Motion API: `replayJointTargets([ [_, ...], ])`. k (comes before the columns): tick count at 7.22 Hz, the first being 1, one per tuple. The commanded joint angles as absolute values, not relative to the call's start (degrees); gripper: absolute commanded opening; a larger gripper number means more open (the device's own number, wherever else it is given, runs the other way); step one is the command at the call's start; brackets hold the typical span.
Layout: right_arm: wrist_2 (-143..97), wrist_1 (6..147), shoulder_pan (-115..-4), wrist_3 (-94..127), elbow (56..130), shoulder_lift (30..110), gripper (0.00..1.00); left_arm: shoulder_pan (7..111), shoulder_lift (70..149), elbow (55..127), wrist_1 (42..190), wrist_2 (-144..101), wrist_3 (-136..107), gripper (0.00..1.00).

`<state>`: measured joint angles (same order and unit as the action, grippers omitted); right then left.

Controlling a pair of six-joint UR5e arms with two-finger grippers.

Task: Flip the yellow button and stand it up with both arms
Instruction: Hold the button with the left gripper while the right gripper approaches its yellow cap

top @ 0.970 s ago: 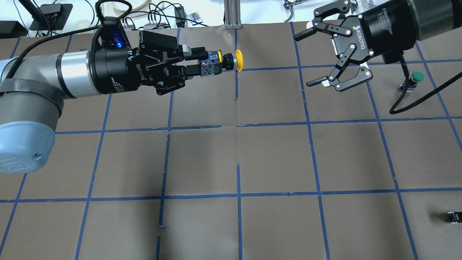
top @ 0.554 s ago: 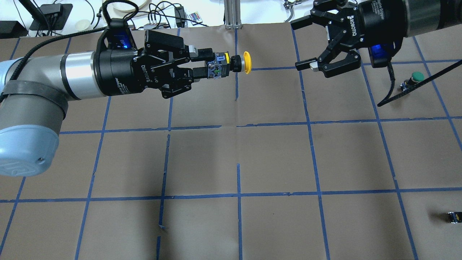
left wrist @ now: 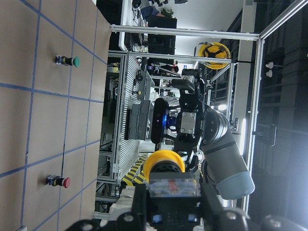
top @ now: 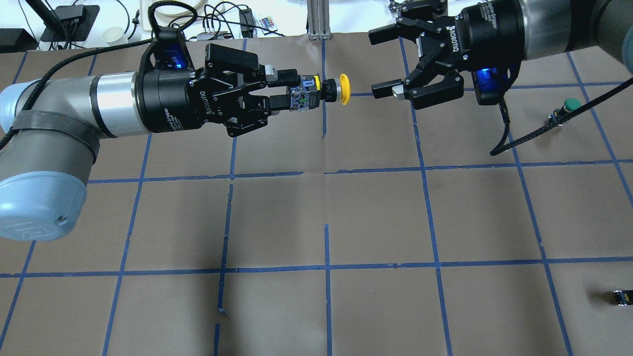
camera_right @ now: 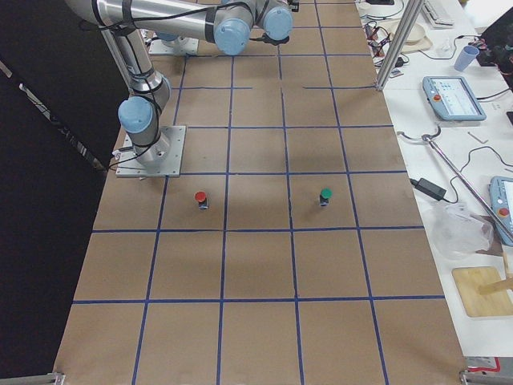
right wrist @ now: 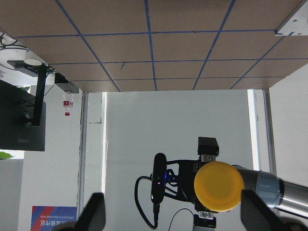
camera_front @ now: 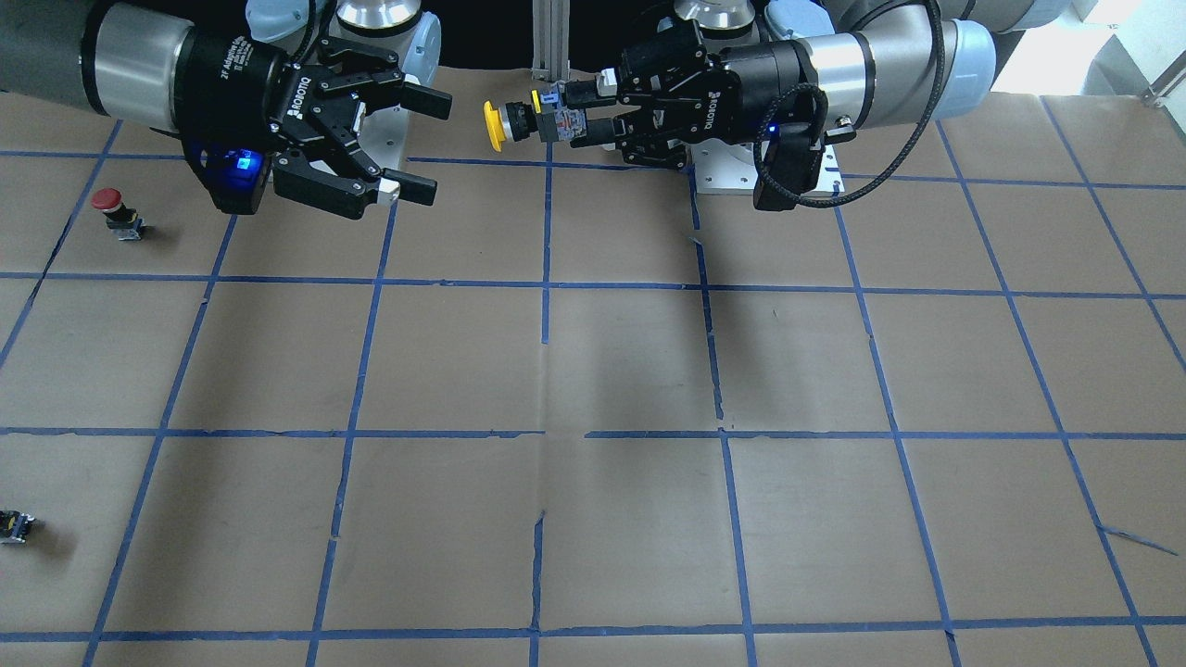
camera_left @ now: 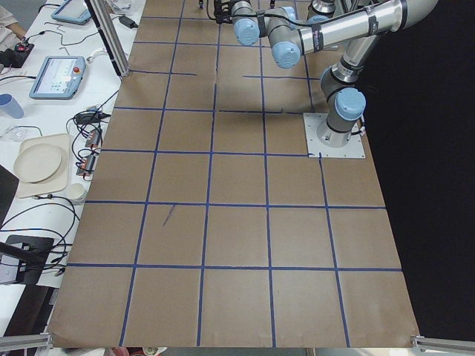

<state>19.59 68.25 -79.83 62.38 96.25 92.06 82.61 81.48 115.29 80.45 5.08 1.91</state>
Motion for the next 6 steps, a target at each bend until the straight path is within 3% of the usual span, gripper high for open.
replayJointTargets([
  [1, 19.2, 68.2, -80.7, 62.4, 98.4, 93.6, 1.0, 82.6, 81.4, 115.2, 80.5, 5.2, 1.8, 0.01],
  [6, 16.8, 69.0, -82.2, 62.6, 98.9, 93.3, 1.0, 82.6, 81.4, 115.1, 80.4, 5.2, 1.8, 0.01],
])
